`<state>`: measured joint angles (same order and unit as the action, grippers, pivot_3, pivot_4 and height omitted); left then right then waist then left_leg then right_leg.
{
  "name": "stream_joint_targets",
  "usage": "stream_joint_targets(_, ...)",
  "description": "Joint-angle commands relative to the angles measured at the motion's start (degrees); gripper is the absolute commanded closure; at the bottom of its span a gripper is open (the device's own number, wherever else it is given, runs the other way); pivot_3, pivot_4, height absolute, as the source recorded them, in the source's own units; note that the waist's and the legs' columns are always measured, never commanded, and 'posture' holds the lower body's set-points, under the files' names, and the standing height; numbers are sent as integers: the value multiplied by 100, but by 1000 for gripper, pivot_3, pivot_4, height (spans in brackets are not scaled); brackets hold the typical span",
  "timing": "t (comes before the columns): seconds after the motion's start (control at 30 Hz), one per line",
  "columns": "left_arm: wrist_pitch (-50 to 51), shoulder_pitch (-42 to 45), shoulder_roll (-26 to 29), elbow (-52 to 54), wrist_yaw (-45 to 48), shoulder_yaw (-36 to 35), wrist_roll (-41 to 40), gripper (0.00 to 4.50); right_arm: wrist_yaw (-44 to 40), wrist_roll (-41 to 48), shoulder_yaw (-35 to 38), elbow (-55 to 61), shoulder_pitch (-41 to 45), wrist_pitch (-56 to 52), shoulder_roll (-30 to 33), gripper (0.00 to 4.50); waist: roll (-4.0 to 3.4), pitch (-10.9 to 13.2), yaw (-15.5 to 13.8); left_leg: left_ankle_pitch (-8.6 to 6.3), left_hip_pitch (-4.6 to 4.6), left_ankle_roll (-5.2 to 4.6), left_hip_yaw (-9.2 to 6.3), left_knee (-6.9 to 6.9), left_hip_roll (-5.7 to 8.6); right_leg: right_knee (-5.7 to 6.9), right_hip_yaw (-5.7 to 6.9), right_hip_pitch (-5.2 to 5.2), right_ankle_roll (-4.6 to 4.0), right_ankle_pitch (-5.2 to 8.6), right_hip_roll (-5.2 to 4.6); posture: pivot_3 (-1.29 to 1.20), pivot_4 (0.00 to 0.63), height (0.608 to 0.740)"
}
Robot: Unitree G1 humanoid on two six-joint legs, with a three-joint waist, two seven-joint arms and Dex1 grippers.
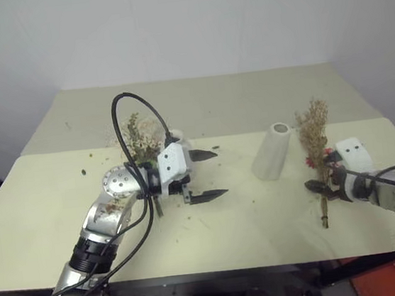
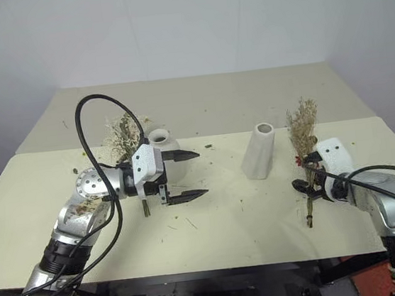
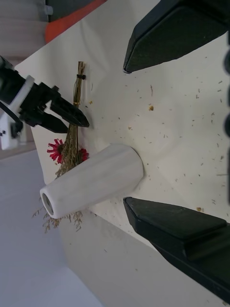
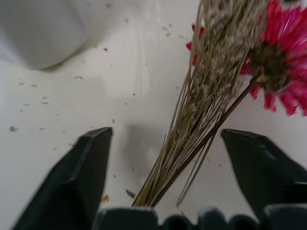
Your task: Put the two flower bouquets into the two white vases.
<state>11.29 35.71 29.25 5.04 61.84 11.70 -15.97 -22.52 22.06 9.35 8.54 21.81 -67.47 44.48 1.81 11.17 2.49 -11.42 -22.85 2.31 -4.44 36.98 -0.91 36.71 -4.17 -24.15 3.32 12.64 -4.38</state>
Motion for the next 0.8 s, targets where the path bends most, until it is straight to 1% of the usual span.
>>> stream_joint_targets(0.03, -14, -29, 35, 224, 4, -48, -32, 0, 88, -86, 86, 54, 179, -139, 13, 1667, 0, 0, 2, 0, -1, 0, 0, 0, 0, -1, 0, 0, 0, 0, 0, 0, 150, 740)
stream_joint_targets(0.1, 5, -64, 63, 264, 27, -69, -46, 0, 123, -93, 137, 49, 234, -241, -6, 2496, 0, 0, 7, 0, -1, 0, 0, 0, 0, -2, 0, 0, 2, 1, 0, 0, 150, 740)
stream_joint_targets(0.3, -11, -65, 85, 252, 32, -61, -20, 0, 122, -147, 115, -14, 310, -349, 45, 4483, 0, 0, 3, 0, 1, 0, 0, 0, 0, 0, 0, 1, 6, 3, 0, 0, 150, 740)
stream_joint_targets(0.37, 45, -44, 89, 258, 140, -51, -120, 0, 169, -233, 78, 32, 277, -204, 48, 4483, 0, 0, 3, 0, 0, 0, 0, 0, 0, -2, 0, 1, 6, 3, 0, 0, 150, 740)
stream_joint_targets(0.43, 63, -39, 79, 278, 274, -41, -224, 0, 534, -484, 143, 4, 334, 133, -132, 4483, 0, 0, 6, 0, -1, 0, 0, 0, 0, -2, 0, 0, 6, 3, 0, 0, 150, 740)
stream_joint_targets(0.47, 54, -30, 52, 263, 269, -29, -202, 0, 786, -686, 176, -34, 353, 520, -234, 4483, 0, 0, 12, 0, 0, 0, -1, 0, 0, -2, 0, 1, 6, 3, 0, 0, 150, 740)
stream_joint_targets(0.53, 24, 1, -8, 203, 218, 3, -128, 0, 1188, -987, 436, -102, 389, 1784, -523, 4483, 0, 0, 26, 0, 2, 0, 0, 0, -1, 0, 0, 0, 7, 3, 1, 0, 150, 740)
stream_joint_targets(0.57, 31, 15, -27, 182, 214, 9, -126, 0, 1263, -1038, 569, -90, 461, 2335, -639, 4483, -3, 0, 28, 0, 2, 0, 1, 0, -1, 0, -1, 0, 8, 3, 1, 0, 150, 740)
stream_joint_targets(0.63, 65, 23, -18, 204, 343, 12, -216, 0, 1228, -1000, 735, 79, 661, 3071, -800, 4483, -6, 2, 31, 0, 0, 0, 2, -1, 0, 0, -2, -3, 9, 3, 1, 0, 150, 740)
stream_joint_targets(0.7, 53, 14, -27, 237, 402, 2, -263, 0, 1365, -1016, 826, 202, 930, 3784, -1015, 4483, -6, 2, 47, 0, -2, 0, 2, -1, 0, -2, -2, -6, 8, 2, 1, 0, 150, 740)
stream_joint_targets(0.77, 54, 28, -76, 220, 336, -17, -239, 0, 1379, -858, 933, 291, 1171, 4095, -1228, 4483, -6, 2, 56, 0, -1, 0, 1, -2, -1, -1, -1, -6, 6, 1, 1, 0, 150, 740)
stream_joint_targets(0.8, 43, 41, -93, 188, 316, -20, -218, 0, 1344, -607, 1048, 329, 1342, 4080, -1384, 4483, -6, 2, 51, 0, -1, 0, -1, -3, -2, 0, 0, -5, 6, 1, 2, 0, 150, 740)
